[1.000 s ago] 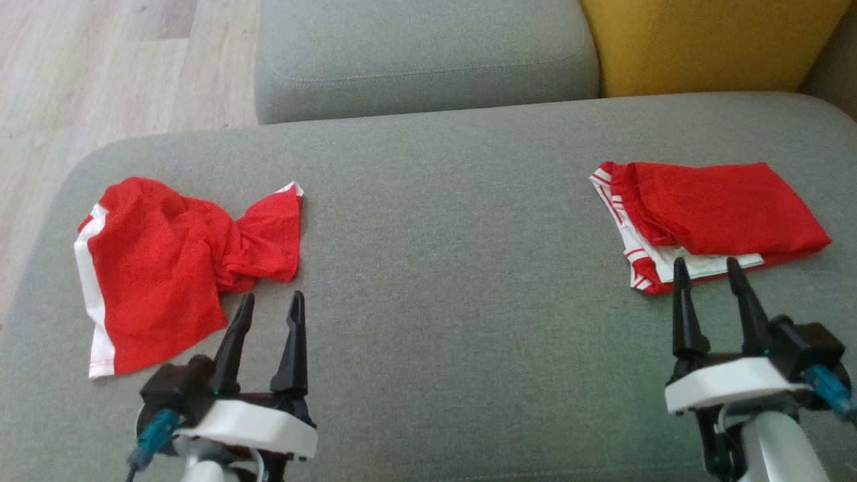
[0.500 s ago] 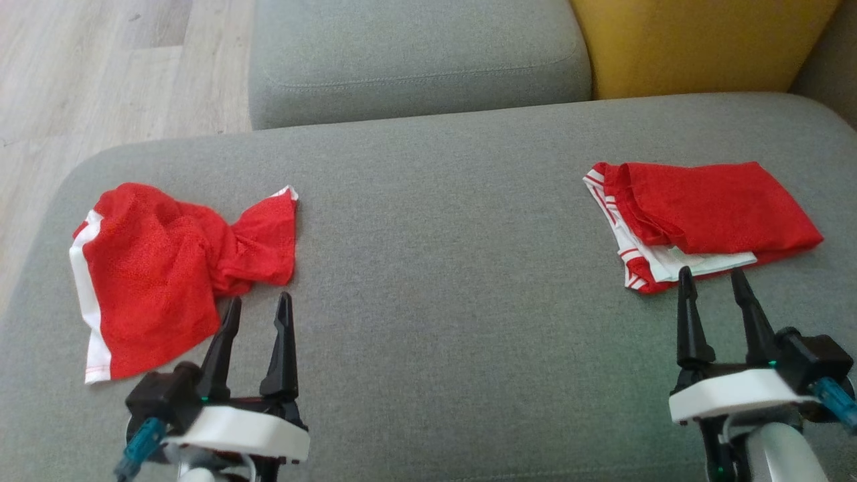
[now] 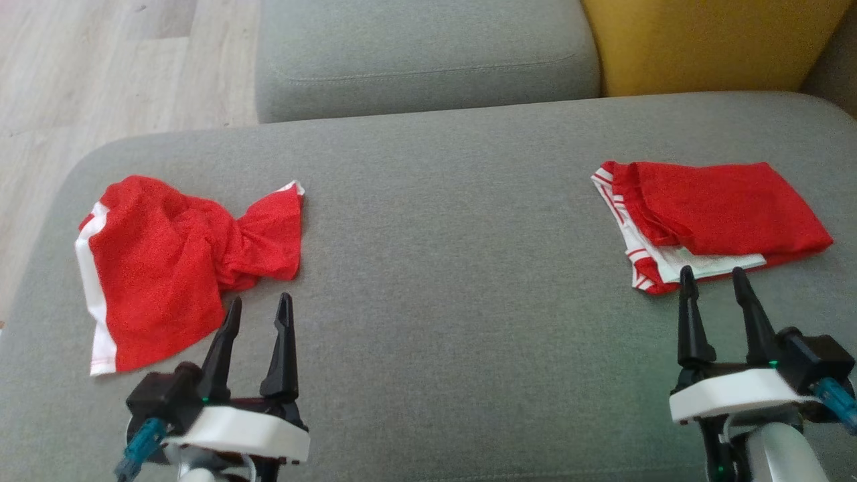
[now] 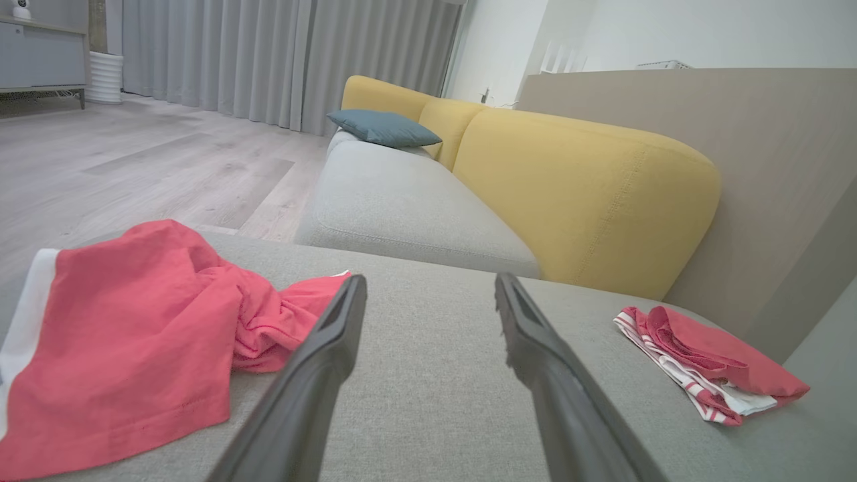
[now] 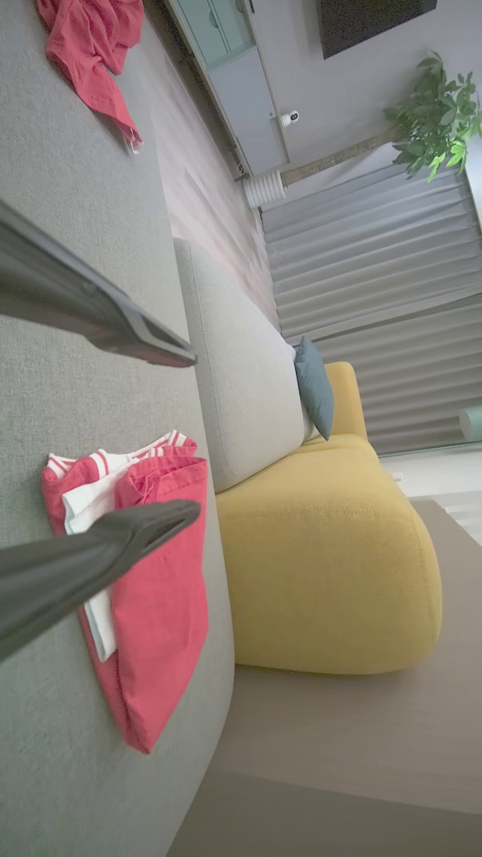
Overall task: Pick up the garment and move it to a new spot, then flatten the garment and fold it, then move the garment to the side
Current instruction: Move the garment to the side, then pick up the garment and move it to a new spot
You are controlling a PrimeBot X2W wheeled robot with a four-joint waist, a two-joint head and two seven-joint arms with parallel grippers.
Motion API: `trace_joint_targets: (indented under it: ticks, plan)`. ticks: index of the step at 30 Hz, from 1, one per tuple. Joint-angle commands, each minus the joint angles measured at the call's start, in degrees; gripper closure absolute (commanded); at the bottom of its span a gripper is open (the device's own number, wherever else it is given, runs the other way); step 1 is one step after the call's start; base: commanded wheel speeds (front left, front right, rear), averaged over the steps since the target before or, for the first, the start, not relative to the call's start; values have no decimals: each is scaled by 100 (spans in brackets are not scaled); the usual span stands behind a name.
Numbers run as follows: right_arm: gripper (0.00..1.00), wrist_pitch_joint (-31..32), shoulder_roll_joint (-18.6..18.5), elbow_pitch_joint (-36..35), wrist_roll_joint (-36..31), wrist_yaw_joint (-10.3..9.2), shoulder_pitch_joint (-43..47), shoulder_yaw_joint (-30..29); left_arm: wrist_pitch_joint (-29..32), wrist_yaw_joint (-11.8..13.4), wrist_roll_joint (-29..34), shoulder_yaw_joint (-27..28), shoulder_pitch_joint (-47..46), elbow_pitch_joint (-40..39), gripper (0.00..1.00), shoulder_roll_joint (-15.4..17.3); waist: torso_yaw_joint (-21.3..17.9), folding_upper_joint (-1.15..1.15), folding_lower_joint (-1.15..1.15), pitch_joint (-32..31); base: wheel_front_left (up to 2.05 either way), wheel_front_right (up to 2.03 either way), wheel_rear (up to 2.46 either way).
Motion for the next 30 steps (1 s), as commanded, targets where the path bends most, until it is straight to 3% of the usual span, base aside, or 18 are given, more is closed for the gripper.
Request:
trace_joint_targets:
  ticks: [1,6,22,30]
  plan:
    - [0,-62,-25,-219,32,-4,-154,149,-31,23,4,164,-284,-156,0,38,44,0,0,5,0,0,0]
    - [0,-62,-25,-206,41,-4,-129,257,-31,17,24,196,-292,-114,0,38,369,0,0,4,0,0,0]
    - [0,-62,-25,-135,280,-4,27,719,-31,-73,267,668,-217,-89,0,38,1965,0,0,-58,0,0,0]
    - [0,-62,-25,-73,360,-4,6,883,-31,-131,342,832,-195,-71,0,38,2432,0,0,18,0,0,0]
